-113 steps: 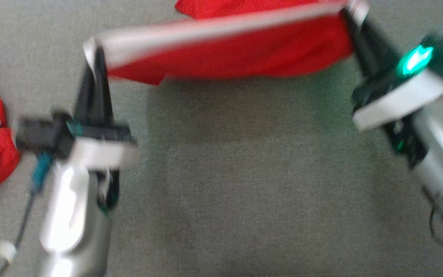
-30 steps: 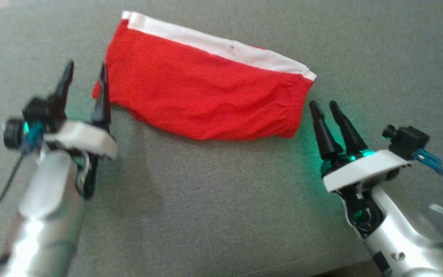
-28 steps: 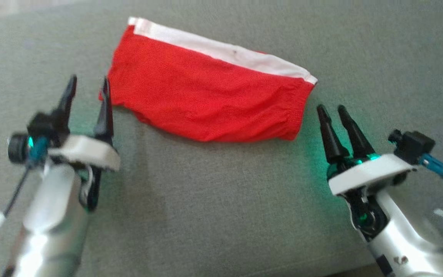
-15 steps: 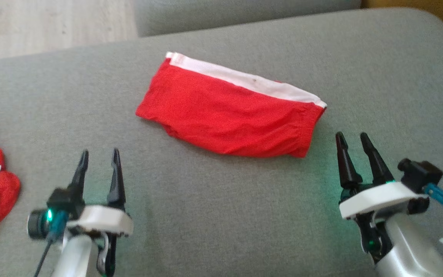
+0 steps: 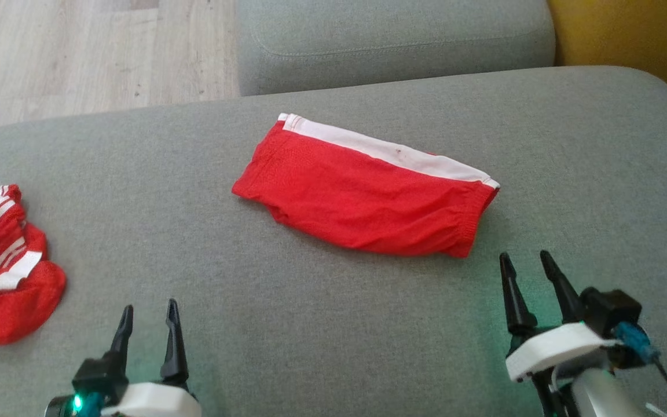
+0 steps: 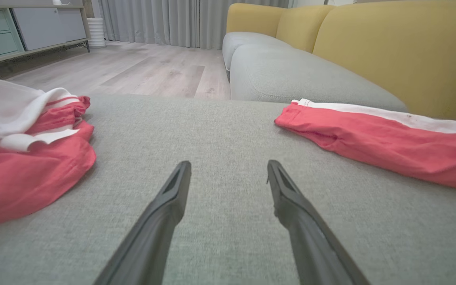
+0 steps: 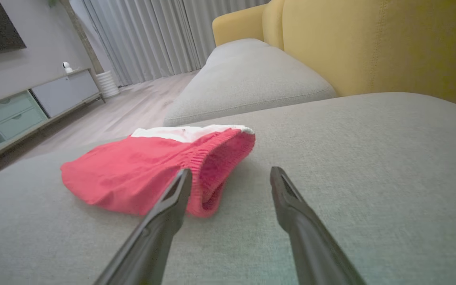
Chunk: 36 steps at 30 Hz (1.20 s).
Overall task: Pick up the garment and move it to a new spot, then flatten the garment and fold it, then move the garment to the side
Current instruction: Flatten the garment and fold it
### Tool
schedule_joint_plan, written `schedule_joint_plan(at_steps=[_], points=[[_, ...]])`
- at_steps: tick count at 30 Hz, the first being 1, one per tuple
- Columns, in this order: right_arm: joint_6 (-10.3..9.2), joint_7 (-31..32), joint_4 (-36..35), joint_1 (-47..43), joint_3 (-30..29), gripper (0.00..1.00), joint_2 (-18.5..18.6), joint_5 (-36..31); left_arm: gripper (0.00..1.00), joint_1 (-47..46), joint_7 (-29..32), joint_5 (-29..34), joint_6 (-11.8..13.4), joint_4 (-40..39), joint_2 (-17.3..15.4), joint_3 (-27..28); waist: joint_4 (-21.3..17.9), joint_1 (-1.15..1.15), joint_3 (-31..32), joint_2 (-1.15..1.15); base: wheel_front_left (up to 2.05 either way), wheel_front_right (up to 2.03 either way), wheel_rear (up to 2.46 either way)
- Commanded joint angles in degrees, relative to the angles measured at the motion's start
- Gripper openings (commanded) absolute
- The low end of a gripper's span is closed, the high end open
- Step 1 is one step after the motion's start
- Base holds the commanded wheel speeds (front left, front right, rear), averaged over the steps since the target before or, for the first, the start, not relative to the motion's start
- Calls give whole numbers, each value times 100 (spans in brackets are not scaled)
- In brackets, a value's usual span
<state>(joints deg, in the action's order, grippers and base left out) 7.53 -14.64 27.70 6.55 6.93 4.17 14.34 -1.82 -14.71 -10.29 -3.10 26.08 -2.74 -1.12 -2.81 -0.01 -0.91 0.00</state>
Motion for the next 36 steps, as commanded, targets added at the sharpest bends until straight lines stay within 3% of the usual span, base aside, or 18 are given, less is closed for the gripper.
schedule_joint_plan(at_steps=[1,11,20,26,36], points=[[-4,-36,-145,99,97,100,-39,-102,100,-162,-29,34,-8,-193,-28,214,2,1,15,0,0,0,0],[-4,-36,-148,143,75,100,-100,-278,100,-349,-29,-164,-28,-208,-15,11,-73,1,-210,0,0,0,0],[-4,-36,-543,840,-8,100,-52,-305,100,-2244,-29,-98,-206,268,-14,-369,-287,1,-1379,0,0,0,0],[-4,-36,-783,1142,-50,100,-60,-326,100,-3356,-29,-35,-322,1218,-44,-484,-556,1,-1921,0,0,0,0],[-4,-36,-1109,1290,-112,100,-75,-232,100,-4572,38,-106,-377,3219,-364,-579,-897,1,-2421,0,0,0,0]])
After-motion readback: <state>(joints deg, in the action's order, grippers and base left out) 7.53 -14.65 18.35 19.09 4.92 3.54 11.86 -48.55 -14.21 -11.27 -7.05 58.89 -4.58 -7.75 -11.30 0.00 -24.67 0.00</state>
